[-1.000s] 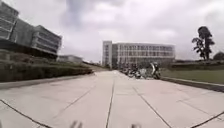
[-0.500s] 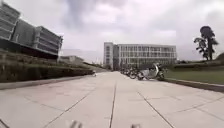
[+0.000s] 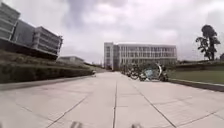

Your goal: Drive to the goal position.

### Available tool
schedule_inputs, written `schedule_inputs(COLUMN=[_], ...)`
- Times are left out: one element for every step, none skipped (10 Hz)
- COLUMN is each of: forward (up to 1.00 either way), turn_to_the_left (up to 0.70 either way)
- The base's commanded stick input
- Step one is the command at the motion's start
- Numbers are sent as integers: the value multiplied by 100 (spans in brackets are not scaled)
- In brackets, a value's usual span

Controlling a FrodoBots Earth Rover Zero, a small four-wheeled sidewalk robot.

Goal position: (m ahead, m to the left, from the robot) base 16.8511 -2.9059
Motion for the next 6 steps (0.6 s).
schedule_inputs(forward=[70, 70, 70, 70, 70, 70], turn_to_the_left=[2, 2, 2, 2, 2, 2])
